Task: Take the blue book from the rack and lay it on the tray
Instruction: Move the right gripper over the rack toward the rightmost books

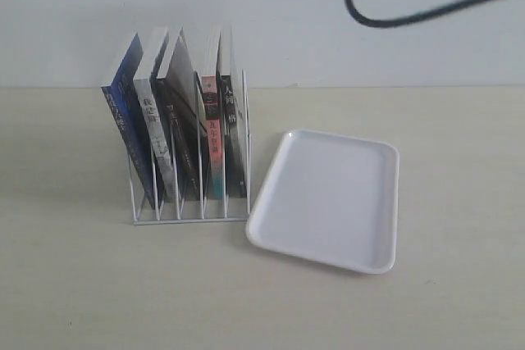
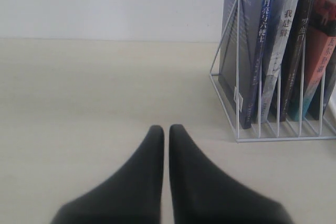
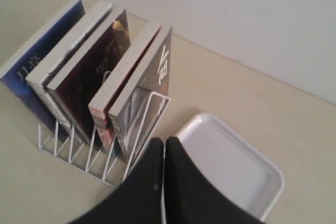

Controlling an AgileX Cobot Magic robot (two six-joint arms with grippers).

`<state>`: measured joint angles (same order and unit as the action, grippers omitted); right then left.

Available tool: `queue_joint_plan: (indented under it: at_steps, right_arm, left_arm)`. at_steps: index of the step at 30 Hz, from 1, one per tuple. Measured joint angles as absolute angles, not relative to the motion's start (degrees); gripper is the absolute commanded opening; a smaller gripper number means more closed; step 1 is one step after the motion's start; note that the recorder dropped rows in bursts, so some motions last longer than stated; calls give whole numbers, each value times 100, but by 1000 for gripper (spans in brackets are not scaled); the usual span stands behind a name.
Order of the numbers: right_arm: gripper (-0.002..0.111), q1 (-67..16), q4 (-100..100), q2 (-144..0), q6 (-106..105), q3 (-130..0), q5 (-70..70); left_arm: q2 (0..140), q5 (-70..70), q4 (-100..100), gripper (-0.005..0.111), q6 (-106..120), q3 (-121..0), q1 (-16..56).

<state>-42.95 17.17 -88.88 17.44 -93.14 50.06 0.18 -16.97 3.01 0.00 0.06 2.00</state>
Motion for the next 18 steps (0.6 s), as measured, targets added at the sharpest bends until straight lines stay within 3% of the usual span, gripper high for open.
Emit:
queue_joint_plan:
  at_steps: [4, 7, 13, 18]
  right_arm:
    - [1, -4295, 1717, -9709, 1934, -10536, 6254]
    - [9, -4295, 1604, -10281, 1975, -11170, 6772]
    - [45, -4295, 1109, -11012, 1852, -11726, 6937]
    - [44, -4295, 846, -11299, 1863, -11749, 6981]
  left_arm:
    - [18, -1697, 301, 4, 0, 6, 200]
    - [18, -1697, 301, 4, 0, 6, 200]
    - [18, -1697, 301, 4, 0, 6, 200]
    - [18, -1697, 301, 4, 0, 6, 200]
